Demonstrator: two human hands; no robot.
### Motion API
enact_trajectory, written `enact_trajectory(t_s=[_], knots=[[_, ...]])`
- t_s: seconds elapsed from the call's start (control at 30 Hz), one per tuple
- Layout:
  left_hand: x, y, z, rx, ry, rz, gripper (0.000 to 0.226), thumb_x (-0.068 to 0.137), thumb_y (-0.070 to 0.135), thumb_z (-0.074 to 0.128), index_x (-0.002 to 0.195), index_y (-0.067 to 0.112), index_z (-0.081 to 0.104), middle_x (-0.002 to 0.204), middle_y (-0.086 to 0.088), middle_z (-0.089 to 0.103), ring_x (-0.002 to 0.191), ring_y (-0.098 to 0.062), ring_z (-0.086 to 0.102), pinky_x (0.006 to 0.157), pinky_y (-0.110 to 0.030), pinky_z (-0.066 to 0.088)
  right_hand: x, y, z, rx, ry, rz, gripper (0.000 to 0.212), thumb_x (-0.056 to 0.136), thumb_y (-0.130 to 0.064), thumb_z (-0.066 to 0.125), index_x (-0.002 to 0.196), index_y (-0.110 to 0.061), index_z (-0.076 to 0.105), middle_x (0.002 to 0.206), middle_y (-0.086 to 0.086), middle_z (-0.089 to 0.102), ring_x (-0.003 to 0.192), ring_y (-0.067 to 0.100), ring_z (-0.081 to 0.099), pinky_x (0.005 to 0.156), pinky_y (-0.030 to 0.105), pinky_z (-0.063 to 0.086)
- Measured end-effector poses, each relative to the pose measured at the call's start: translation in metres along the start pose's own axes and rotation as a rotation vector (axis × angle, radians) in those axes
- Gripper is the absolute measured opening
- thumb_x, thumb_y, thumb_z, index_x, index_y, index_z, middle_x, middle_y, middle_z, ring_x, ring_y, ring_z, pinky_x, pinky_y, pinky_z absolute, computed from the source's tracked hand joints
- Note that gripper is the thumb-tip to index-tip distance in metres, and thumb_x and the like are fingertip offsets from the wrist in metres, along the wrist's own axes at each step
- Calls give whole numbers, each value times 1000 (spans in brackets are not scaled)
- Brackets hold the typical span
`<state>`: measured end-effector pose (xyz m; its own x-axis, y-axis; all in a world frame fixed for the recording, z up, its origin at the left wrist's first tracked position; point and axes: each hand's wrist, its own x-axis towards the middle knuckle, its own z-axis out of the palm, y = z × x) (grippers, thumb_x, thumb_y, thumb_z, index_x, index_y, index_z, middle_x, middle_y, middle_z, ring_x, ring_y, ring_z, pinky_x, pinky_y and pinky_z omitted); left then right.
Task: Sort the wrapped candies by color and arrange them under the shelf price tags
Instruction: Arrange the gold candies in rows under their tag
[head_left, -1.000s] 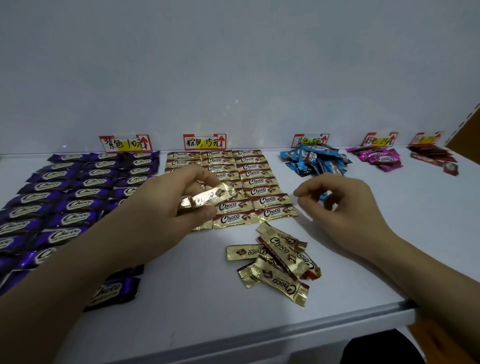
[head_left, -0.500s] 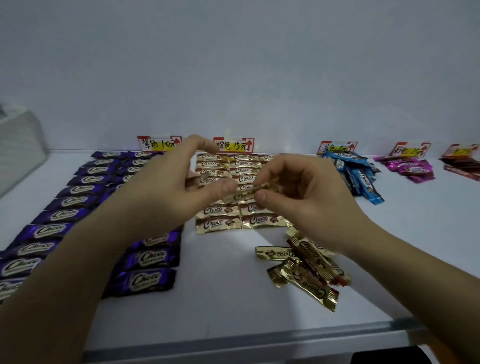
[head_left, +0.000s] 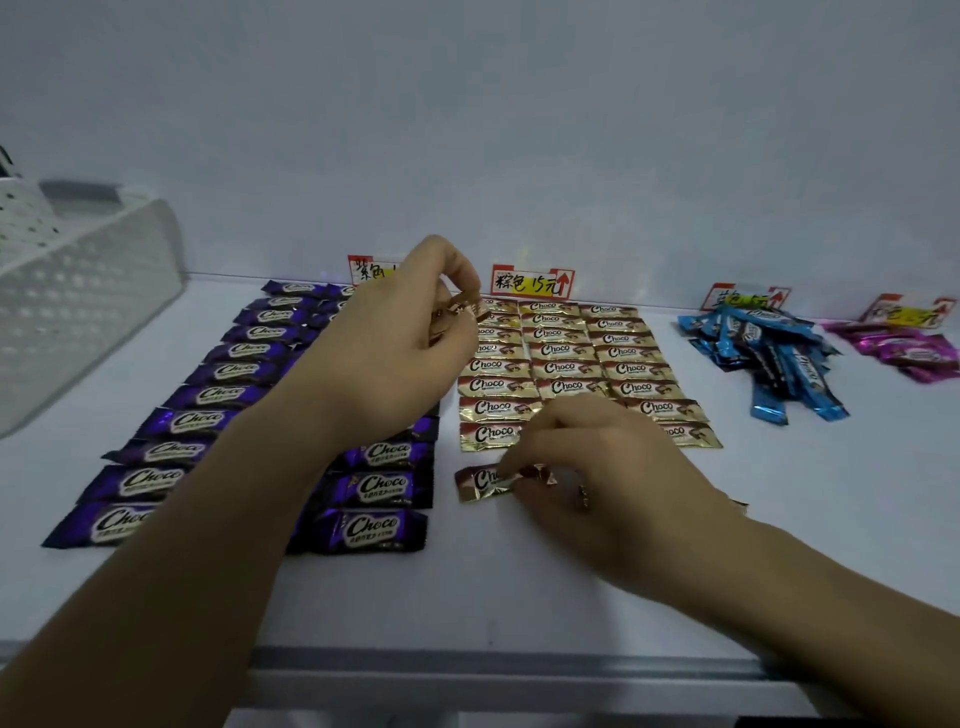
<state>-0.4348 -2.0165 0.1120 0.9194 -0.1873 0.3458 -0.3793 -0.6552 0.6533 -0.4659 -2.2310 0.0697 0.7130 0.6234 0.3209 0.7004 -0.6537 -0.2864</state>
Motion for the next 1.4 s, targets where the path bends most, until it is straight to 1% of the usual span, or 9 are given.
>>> enact_trajectory(t_s=[0.23, 0.4, 0.47, 0.57, 0.67, 0.77, 0.97, 1.17, 1.4], knots=[[1, -1, 1, 14, 16, 15, 17, 99, 17, 51, 111, 27, 52, 71, -1, 58, 50, -9, 41, 50, -25, 37, 1, 0, 6, -55, 12, 45, 17, 91, -28, 64, 102, -34, 76, 95, -17, 64, 89, 5, 59, 74, 29, 53], [0, 3, 1, 1, -18, -7, 34, 92, 0, 42, 111, 24, 56, 88, -15, 63, 57, -5, 42, 53, -15, 37, 3, 0, 7, -74, 35, 67, 16, 90, -28, 64, 99, -34, 76, 93, -16, 65, 88, 8, 60, 73, 32, 54], [0, 2, 1, -18, -29, -6, 34, 92, 2, 46, 110, 28, 57, 86, -5, 63, 56, -5, 43, 52, -18, 37, 3, 0, 8, -81, 42, 75, 16, 90, -27, 64, 99, -34, 76, 92, -16, 65, 88, 8, 60, 73, 32, 54], [-1, 0, -2, -169, -119, 15, 40, 91, 1, 55, 116, 31, 56, 89, 0, 69, 60, -16, 51, 59, -39, 46, 4, -1, 6, -78, 63, 78, 17, 90, -31, 62, 101, -34, 75, 93, -16, 65, 88, 8, 60, 72, 33, 53], [-3, 2, -5, -310, -221, 49, 47, 90, 3, 69, 125, 29, 52, 92, -6, 73, 66, -26, 62, 63, -42, 55, 7, -2, -9, 151, 304, 173, 9, 91, -29, 66, 97, -33, 72, 90, -18, 67, 82, 7, 62, 67, 20, 50], [-4, 5, -7, -419, -270, 35, 56, 81, 10, 79, 127, 27, 52, 91, -12, 74, 81, -36, 72, 76, -53, 60, 13, 2, -30, 494, 525, 263, 12, 90, -24, 71, 98, -24, 61, 94, -9, 65, 79, 16, 64, 64, 37, 56], [-4, 8, 4, -428, -261, 39, 65, 59, 22, 90, 117, 25, 61, 78, -12, 71, 69, -31, 71, 65, -38, 60, 18, 16, -44, 506, 215, 165, 20, 87, -15, 78, 105, -21, 75, 86, 2, 71, 76, 23, 69, 68, 49, 58], [-3, -3, 9, 9, -314, 242, 18, 79, 39, 78, 96, 33, 75, 86, 17, 72, 86, -5, 68, 72, -21, 54, -9, 45, -54, 520, 169, 248, 21, 88, -10, 72, 104, -21, 77, 87, -9, 73, 75, 17, 73, 69, 34, 62], [-3, -11, 21, 199, -460, 444, 15, 84, 42, 69, 96, 38, 77, 94, 19, 68, 88, -3, 64, 74, -28, 55, -36, 58, -36, 356, 126, 192, 15, 82, -14, 79, 94, -23, 81, 95, -12, 71, 96, 15, 68, 80, 34, 58]])
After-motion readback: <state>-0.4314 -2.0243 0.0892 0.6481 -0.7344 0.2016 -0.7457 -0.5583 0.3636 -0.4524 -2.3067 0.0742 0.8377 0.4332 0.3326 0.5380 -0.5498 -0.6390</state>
